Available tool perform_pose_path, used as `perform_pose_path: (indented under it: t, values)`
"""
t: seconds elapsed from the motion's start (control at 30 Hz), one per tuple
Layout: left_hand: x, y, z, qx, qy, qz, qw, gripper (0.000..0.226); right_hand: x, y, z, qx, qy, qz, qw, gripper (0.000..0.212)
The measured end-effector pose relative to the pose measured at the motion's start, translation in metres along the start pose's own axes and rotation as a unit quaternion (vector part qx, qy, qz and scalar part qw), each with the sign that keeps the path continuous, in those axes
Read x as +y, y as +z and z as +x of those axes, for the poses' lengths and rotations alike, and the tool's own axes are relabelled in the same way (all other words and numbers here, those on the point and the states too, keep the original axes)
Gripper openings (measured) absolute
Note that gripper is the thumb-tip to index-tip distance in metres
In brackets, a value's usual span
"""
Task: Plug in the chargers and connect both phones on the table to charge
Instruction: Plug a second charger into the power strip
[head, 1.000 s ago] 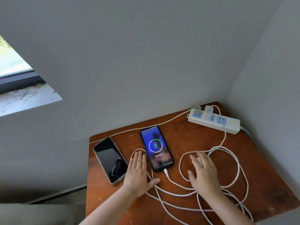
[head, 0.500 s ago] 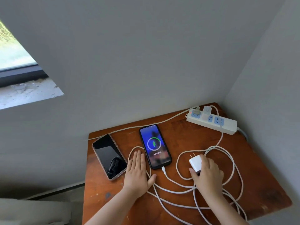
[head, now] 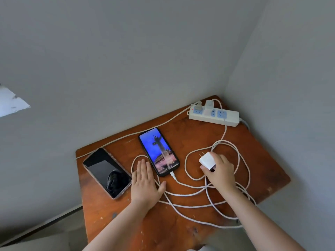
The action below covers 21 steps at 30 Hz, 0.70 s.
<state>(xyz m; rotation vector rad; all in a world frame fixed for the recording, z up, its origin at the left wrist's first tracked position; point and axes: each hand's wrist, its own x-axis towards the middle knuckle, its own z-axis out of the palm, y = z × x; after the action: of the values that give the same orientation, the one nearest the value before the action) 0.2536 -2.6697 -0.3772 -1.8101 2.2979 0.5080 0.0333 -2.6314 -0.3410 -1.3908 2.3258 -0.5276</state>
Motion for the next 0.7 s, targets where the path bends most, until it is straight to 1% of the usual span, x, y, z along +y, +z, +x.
perform_pose_path:
  t: [0.1,0.17,0.23,0.3,0.33,0.4,0.5,0.6,0.7]
  values:
    - [-0.001,-0.004,0.001,0.002,-0.004,-0.036,0.999,0.089,0.009,-0.027,-0.003,0.022,0.016,0.092,0.995,0.063]
    - [0.004,-0.008,0.000,0.034,-0.013,-0.050,0.998,0.091,0.019,-0.052,0.001,0.048,0.018,0.116,0.992,0.059]
    - [0.022,-0.012,0.001,0.093,0.005,-0.053,0.994,0.086,0.029,-0.080,0.016,0.068,0.007,0.101,0.993,0.055]
    - [0.053,-0.017,0.008,0.135,0.057,-0.069,0.987,0.079,0.036,-0.105,0.043,0.079,-0.021,0.074,0.994,0.052]
    - [0.072,-0.019,0.015,0.142,0.082,-0.075,0.984,0.075,0.038,-0.116,0.058,0.083,-0.038,0.048,0.995,0.051]
    - [0.111,-0.021,0.033,0.144,0.102,-0.086,0.980,0.071,0.038,-0.133,0.087,0.073,-0.076,-0.015,0.994,0.052]
    - [0.153,-0.023,0.062,0.125,0.068,-0.103,0.984,0.068,0.034,-0.144,0.124,0.014,-0.132,-0.088,0.987,0.054]
    - [0.161,-0.015,0.079,0.091,0.028,-0.076,0.993,0.066,0.030,-0.142,0.152,-0.040,-0.153,-0.146,0.977,0.048]
    - [0.151,-0.001,0.079,0.072,0.016,-0.036,0.997,0.066,0.028,-0.134,0.169,-0.048,-0.155,-0.162,0.973,0.042]
